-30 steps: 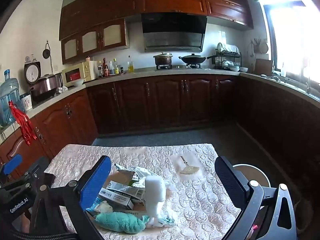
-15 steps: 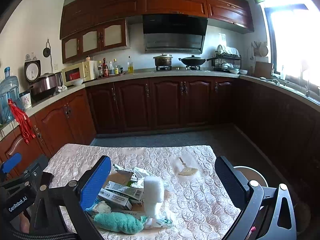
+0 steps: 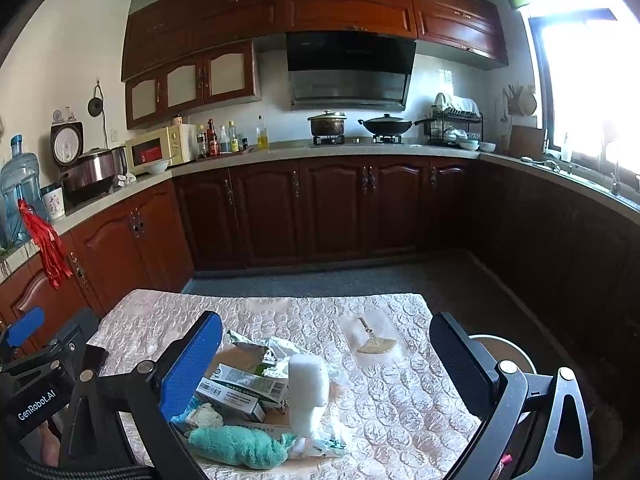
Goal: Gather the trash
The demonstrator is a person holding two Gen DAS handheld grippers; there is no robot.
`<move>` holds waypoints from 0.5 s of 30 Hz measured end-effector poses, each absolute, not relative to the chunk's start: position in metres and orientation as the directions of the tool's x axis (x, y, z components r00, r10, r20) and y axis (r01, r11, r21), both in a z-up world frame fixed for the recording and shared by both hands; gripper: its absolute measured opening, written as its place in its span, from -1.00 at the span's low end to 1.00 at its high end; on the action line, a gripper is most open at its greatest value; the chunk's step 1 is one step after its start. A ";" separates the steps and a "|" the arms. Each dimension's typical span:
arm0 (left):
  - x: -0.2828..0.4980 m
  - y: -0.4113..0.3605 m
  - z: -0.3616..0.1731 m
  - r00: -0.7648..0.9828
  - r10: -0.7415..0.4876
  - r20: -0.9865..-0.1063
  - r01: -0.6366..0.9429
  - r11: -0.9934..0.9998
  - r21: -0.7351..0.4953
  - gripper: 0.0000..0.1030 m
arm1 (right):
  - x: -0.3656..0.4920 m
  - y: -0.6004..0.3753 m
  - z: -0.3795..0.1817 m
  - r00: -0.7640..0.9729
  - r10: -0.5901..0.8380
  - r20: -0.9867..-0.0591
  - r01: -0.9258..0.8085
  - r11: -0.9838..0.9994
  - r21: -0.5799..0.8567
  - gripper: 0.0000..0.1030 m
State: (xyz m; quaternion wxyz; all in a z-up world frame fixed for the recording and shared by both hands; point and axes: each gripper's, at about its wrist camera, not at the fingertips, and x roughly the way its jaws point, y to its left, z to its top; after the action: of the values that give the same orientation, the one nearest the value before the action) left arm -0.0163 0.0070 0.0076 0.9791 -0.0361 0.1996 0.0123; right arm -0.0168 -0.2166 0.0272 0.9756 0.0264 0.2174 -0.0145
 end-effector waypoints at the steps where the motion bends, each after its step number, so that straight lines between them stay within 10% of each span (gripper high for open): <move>1: -0.016 0.007 0.008 0.920 0.010 -0.392 -0.039 0.997 -0.066 0.99 | -0.017 -0.217 0.027 0.905 -0.016 -0.426 0.040 0.998 0.047 0.99; 15: -0.016 0.007 0.006 0.919 0.012 -0.394 -0.044 0.996 -0.074 0.99 | -0.016 -0.217 0.026 0.902 -0.017 -0.432 0.040 0.998 0.044 0.99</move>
State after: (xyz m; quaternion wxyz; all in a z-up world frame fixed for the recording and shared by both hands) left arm -0.0164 0.0072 0.0063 0.9787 -0.0405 0.2008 0.0142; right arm -0.0159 -0.2167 0.0262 0.9748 0.0259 0.2211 -0.0147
